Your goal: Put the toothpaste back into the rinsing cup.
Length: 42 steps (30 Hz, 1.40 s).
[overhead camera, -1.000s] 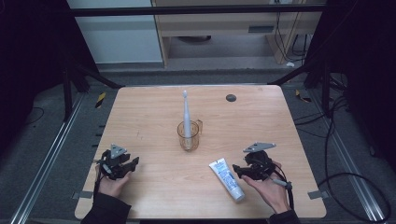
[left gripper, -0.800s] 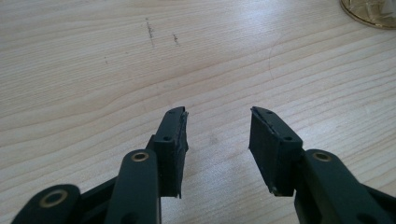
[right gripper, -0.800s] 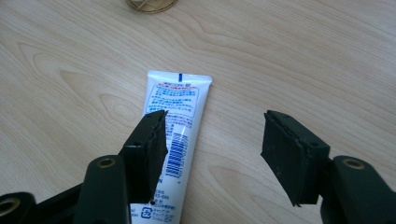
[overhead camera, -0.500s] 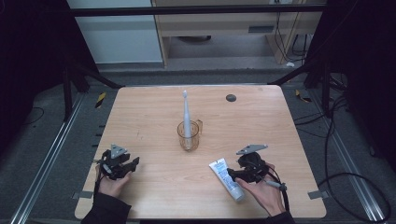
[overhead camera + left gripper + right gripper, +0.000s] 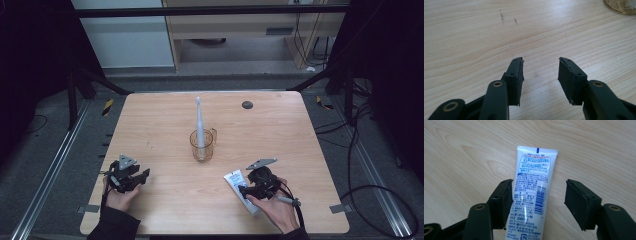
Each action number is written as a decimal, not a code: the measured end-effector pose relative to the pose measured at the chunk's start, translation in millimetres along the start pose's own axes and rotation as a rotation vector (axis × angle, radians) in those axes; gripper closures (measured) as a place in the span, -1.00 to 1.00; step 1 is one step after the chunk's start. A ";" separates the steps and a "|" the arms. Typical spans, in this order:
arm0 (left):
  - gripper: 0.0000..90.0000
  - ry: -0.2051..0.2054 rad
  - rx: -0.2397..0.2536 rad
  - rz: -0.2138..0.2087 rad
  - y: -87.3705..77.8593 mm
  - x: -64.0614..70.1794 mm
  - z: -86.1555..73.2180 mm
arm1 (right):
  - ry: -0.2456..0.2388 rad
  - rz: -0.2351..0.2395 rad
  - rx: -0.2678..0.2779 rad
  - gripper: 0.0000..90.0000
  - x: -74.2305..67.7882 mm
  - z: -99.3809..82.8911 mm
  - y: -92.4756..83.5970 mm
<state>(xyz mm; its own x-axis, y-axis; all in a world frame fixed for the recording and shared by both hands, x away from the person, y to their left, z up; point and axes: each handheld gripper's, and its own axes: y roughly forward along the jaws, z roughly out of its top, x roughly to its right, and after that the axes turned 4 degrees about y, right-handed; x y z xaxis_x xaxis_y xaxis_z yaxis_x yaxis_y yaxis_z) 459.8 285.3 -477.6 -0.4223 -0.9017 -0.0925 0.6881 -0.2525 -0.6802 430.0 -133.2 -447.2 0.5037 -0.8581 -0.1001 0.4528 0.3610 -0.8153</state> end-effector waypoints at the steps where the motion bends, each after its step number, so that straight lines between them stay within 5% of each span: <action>1: 0.20 0.000 0.001 0.000 -0.1 0.0 0.0 | 0.004 0.003 -0.006 -0.13 -0.9 -0.3 1.1; 42: 0.15 0.000 0.015 0.009 -1.4 0.7 0.9 | 0.004 0.006 -0.128 -0.09 -5.5 -5.9 29.8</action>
<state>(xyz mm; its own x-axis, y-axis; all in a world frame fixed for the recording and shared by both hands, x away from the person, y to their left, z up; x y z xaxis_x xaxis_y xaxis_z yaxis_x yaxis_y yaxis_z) 459.1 284.7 -476.0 -0.4165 -0.9038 -0.0984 0.7005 -0.2501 -0.6684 436.4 -119.8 -474.3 0.5031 -0.8576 -0.1070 0.3519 0.3164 -0.8809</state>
